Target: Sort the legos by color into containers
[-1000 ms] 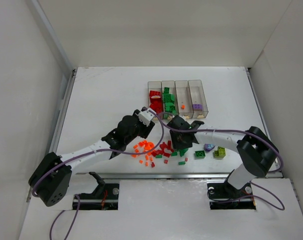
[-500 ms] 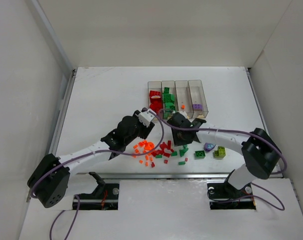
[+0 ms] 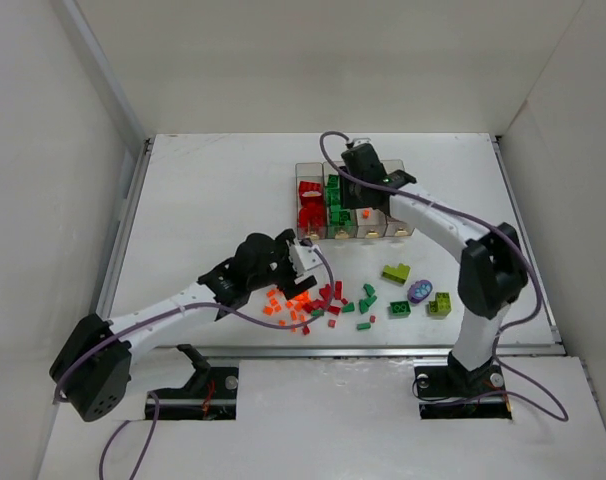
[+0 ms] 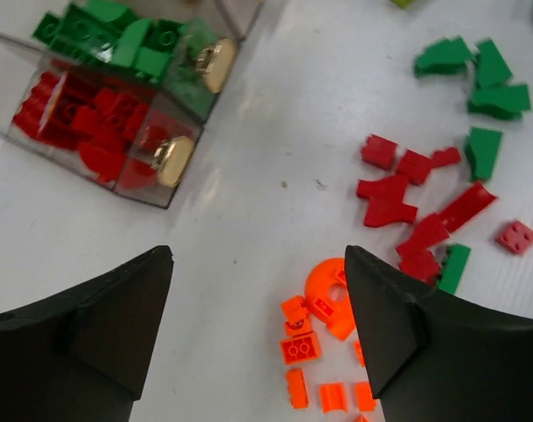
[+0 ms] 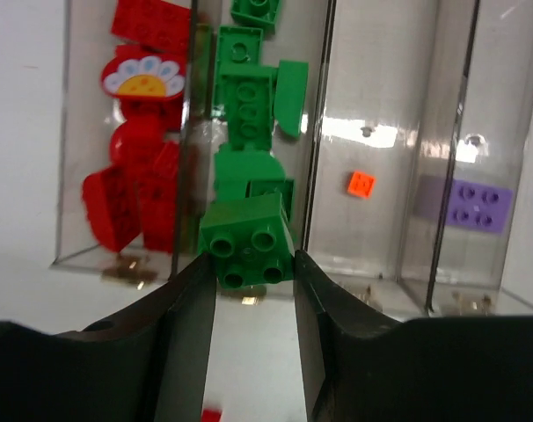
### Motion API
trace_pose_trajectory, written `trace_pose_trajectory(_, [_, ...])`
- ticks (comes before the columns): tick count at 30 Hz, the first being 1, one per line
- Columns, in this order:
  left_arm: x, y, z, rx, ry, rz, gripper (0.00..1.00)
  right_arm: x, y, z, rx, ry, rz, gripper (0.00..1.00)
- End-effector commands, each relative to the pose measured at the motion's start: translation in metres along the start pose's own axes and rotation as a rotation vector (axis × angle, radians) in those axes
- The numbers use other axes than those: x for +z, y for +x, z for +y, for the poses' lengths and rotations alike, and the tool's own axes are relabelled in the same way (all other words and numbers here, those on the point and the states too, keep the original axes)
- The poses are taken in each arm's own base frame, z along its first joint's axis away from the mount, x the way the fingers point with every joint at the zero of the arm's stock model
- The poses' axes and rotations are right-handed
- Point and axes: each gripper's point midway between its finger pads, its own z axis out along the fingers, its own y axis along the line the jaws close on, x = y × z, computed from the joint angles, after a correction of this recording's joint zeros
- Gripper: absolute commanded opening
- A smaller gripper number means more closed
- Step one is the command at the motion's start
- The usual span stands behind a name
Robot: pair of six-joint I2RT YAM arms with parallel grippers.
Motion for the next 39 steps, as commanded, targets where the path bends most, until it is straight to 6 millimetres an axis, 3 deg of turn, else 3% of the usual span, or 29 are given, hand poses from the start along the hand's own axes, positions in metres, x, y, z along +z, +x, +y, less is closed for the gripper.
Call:
trace_pose_trajectory(1, [0.003, -0.019, -0.019, 0.170, 0.164, -0.053, 0.79, 0.030, -0.013, 0.009, -0.080, -0.036, -0.007, 0.06])
trace_pose_trajectory(2, [0.004, -0.021, -0.020, 0.202, 0.183, -0.056, 0.81, 0.034, -0.014, 0.014, -0.080, -0.049, -0.003, 0.07])
trace_pose_trajectory(3, [0.007, -0.011, -0.025, 0.223, 0.217, -0.028, 0.84, 0.039, -0.021, 0.012, -0.083, -0.046, -0.016, 0.07])
trace_pose_trajectory(5, [0.009, -0.018, -0.027, 0.285, 0.243, -0.056, 0.85, 0.051, -0.026, 0.018, -0.092, -0.056, -0.012, 0.09])
trace_pose_trajectory(8, [0.015, -0.016, -0.031, 0.338, 0.290, -0.057, 0.90, 0.056, -0.029, 0.017, -0.099, -0.053, 0.004, 0.31])
trace_pose_trajectory(9, [0.016, -0.017, -0.031, 0.382, 0.304, -0.062, 0.90, 0.056, -0.029, 0.018, -0.110, -0.064, 0.007, 0.50])
trace_pose_trajectory(10, [0.019, -0.012, -0.031, 0.394, 0.315, -0.053, 0.90, 0.054, -0.030, 0.020, -0.110, -0.074, 0.010, 0.60])
trace_pose_trajectory(12, [0.021, -0.013, -0.033, 0.426, 0.346, -0.051, 0.90, 0.050, -0.034, 0.020, -0.117, -0.077, 0.000, 0.72])
trace_pose_trajectory(13, [0.024, -0.004, -0.032, 0.432, 0.356, -0.027, 0.90, 0.050, -0.031, 0.019, -0.119, -0.074, 0.010, 0.78])
trace_pose_trajectory(15, [0.027, -0.002, -0.028, 0.474, 0.364, 0.000, 0.84, 0.037, -0.039, 0.017, -0.114, -0.071, -0.016, 0.81])
trace_pose_trajectory(17, [0.032, 0.014, -0.027, 0.488, 0.381, 0.065, 0.75, 0.031, -0.041, 0.016, -0.112, -0.073, -0.024, 0.82])
trace_pose_trajectory(20, [0.030, 0.038, -0.024, 0.515, 0.420, 0.197, 0.51, 0.014, -0.043, 0.017, -0.115, -0.084, -0.037, 0.82])
trace_pose_trajectory(21, [0.022, 0.051, -0.025, 0.503, 0.453, 0.263, 0.49, 0.003, -0.043, 0.014, -0.113, -0.086, -0.046, 0.82])
trace_pose_trajectory(25, [0.005, 0.063, -0.019, 0.441, 0.435, 0.367, 0.47, -0.030, -0.027, 0.019, -0.127, -0.109, -0.069, 0.82])
trace_pose_trajectory(32, [-0.004, 0.061, -0.013, 0.063, 0.249, 0.472, 0.56, -0.073, 0.003, 0.022, -0.008, -0.217, -0.110, 0.82])
trace_pose_trajectory(35, [-0.004, 0.063, -0.019, -0.053, 0.235, 0.512, 0.58, -0.086, 0.004, 0.019, -0.003, -0.236, -0.133, 0.82])
trace_pose_trajectory(39, [-0.001, 0.068, -0.029, -0.122, 0.260, 0.540, 0.59, -0.086, 0.014, 0.021, -0.031, -0.266, -0.115, 0.82])
